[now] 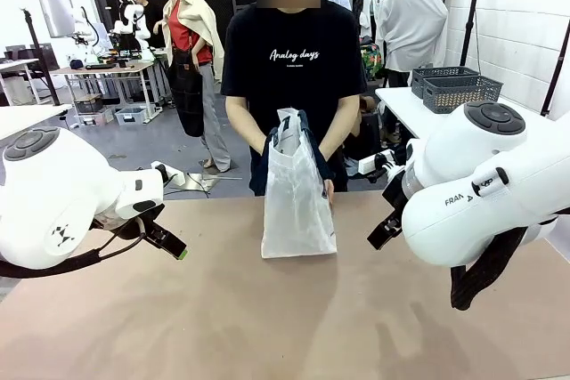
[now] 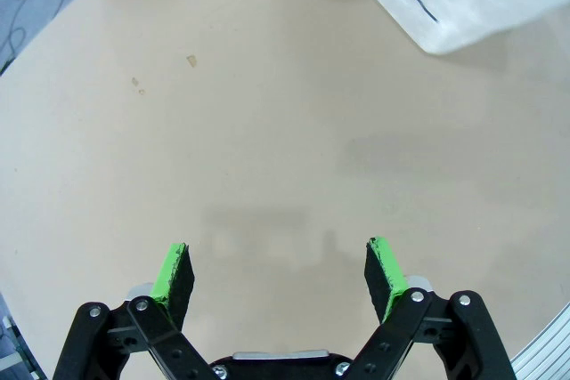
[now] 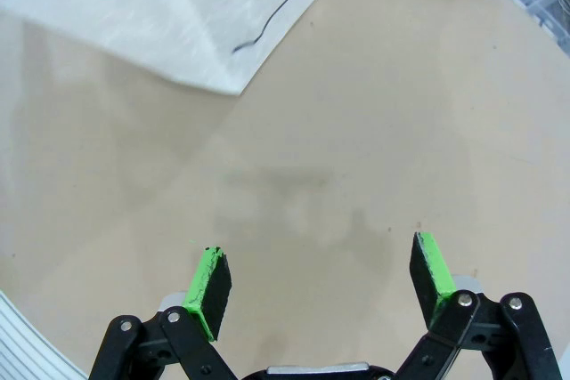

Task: Transfer purchased items from the store into the shopping bag.
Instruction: Open the Reusable shopping bag in the center of the table.

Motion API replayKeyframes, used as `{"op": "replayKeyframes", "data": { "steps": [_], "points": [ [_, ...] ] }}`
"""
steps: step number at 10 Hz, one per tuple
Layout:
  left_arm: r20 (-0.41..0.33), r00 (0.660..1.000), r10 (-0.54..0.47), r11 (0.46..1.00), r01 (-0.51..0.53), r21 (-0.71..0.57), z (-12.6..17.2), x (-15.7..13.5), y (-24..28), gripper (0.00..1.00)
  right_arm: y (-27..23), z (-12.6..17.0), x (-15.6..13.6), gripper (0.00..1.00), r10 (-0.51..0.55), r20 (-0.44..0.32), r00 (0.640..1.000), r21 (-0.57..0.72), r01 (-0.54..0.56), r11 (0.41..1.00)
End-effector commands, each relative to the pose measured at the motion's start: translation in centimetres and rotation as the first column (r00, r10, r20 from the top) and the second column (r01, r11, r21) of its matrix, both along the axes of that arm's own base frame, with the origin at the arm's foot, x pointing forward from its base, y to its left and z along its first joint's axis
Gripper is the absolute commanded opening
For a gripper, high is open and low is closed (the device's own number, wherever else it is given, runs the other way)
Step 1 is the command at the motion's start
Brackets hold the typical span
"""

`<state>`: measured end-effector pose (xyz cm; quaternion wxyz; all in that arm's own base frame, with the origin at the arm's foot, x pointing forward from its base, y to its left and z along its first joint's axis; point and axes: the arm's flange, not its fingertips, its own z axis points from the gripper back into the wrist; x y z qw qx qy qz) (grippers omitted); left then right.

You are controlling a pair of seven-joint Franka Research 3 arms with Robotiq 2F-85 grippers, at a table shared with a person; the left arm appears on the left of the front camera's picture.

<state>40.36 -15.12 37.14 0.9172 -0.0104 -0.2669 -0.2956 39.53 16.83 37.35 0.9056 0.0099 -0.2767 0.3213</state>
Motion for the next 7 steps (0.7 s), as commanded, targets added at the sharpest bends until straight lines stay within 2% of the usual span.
{"op": "replayKeyframes", "data": {
  "steps": [1, 7],
  "points": [
    [0.000, 1.000, 0.001, 1.000, -0.001, 0.000, 0.00, 0.02, 0.06, 1.00, -0.01, 0.00, 0.00, 1.00, 0.000, 0.000, 1.000, 0.000, 0.000, 1.000],
    [0.000, 1.000, 0.001, 1.000, -0.001, 0.000, 0.00, 0.02, 0.06, 1.00, -0.01, 0.00, 0.00, 1.00, 0.000, 0.000, 1.000, 0.000, 0.000, 1.000]
  ]
}}
